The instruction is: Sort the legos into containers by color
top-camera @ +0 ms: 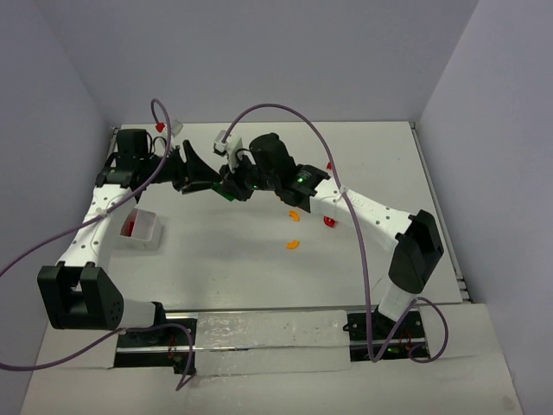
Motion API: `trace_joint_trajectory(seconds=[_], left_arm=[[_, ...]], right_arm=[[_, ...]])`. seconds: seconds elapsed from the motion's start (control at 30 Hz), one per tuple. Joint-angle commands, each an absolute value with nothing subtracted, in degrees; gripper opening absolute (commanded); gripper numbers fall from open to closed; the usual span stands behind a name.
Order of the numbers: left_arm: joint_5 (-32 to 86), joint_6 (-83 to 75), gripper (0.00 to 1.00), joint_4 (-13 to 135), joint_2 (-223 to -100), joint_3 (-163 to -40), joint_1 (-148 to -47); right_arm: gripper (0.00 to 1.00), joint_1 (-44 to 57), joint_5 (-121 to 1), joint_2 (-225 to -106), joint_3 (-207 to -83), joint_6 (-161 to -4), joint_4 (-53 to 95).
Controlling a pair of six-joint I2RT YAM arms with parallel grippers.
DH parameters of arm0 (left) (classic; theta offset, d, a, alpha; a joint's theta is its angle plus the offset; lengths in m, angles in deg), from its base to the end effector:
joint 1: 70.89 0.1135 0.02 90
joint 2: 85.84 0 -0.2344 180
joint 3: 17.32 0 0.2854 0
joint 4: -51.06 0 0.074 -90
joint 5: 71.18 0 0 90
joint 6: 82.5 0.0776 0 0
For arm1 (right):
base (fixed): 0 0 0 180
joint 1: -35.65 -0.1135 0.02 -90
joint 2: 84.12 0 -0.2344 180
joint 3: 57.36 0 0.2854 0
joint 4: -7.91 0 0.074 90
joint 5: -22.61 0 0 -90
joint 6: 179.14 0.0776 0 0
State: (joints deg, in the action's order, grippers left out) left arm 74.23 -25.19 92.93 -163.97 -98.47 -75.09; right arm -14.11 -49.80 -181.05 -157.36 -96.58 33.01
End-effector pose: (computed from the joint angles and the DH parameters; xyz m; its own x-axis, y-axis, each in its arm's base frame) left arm 0.3431 -0.0893 0.2839 -0.8943 -0.2418 -0.3765 0.2352 0.4618 -0.8552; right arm 0.2860 0.3743 0.3060 -0.1226 -0.3360 -0.9339 -0.9323 0.3615 -0.0076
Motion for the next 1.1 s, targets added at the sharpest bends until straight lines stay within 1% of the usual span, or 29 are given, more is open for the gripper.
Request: trace_joint_trajectory(seconds=[0.0,0.1,0.27,0.37,0.4,0.43,0.47,0.5,0.53,0.57,0.6,0.63,0.67,0.7,0.73,0.77,0.87,1.07], left_arm=[[76.7,-27.4,0.63,89.3,-163.7,-97.4,-75.5],[77.4,-28.4,0.52,88.4,-163.7,-96.0,-75.5],[78.2,-28.7,0.46,88.4,-163.8,-95.7,-75.5],[79.0,-28.8,0.34,88.4,-164.0,-95.6,-75.4],[79.1,-28.4,0.28,88.6,-164.0,-95.8,-75.3],[79.1,-27.5,0.18,89.3,-164.0,-96.3,-75.0],[78.9,-26.5,0.1,90.2,-164.1,-96.8,-74.6],[78.1,-24.6,0.04,92.2,-164.1,-97.9,-73.9],[77.5,-22.4,0.0,93.7,-164.1,-99.3,-73.1],[76.8,-20.7,0.0,94.4,-164.1,-100.4,-72.3],[75.3,-18.9,0.0,96.9,-164.1,-101.6,-70.7],[73.9,-16.3,0.0,100.3,-164.3,-103.7,-68.7],[71.8,-11.9,0.0,103.6,-164.6,-106.9,-67.4],[68.1,-8.9,0.0,107.8,-164.7,-109.1,-66.4],[64.9,-6.2,0.0,111.5,-164.8,-111.0,-65.5],[64.2,-4.0,0.0,112.0,-164.8,-112.6,-64.7],[51.9,3.7,0.0,119.3,-163.1,-115.7,-61.2],[35.6,16.8,0.0,124.4,-160.9,-115.8,-55.7]], right_arm=[[0.0,-14.6,-49.9,-180.8,-160.6,-97.4,32.2],[0.0,-14.7,-50.3,-180.8,-161.0,-97.2,32.1],[0.0,-14.7,-51.8,-180.9,-161.2,-97.0,31.9],[0.0,-14.7,-52.0,-181.0,-161.5,-96.6,31.9],[0.01,-14.7,-52.2,-181.1,-161.8,-96.4,32.2],[0.04,-14.7,-52.4,-181.2,-162.1,-96.4,32.7],[0.11,-14.7,-52.5,-181.3,-162.4,-96.3,33.2],[0.28,-14.7,-52.6,-181.3,-162.5,-96.3,33.4],[0.41,-14.6,-52.9,-181.2,-162.5,-96.2,33.6],[0.5,-14.6,-53.1,-181.0,-162.4,-96.1,33.6],[0.65,-14.6,-53.2,-180.9,-162.3,-96.1,33.8],[0.74,-14.6,-53.6,-180.8,-162.2,-96.0,34.0],[0.87,-14.5,-54.0,-180.7,-162.0,-95.9,34.2],[0.93,-14.5,-54.2,-180.6,-161.8,-95.7,34.3],[0.97,-14.5,-54.5,-180.5,-161.6,-95.6,34.4],[0.99,-14.4,-54.4,-180.4,-161.5,-95.5,34.6],[1.0,-13.5,-54.0,-180.2,-161.6,-94.8,35.5],[1.0,-9.9,-52.3,-179.9,-159.7,-94.5,36.4]])
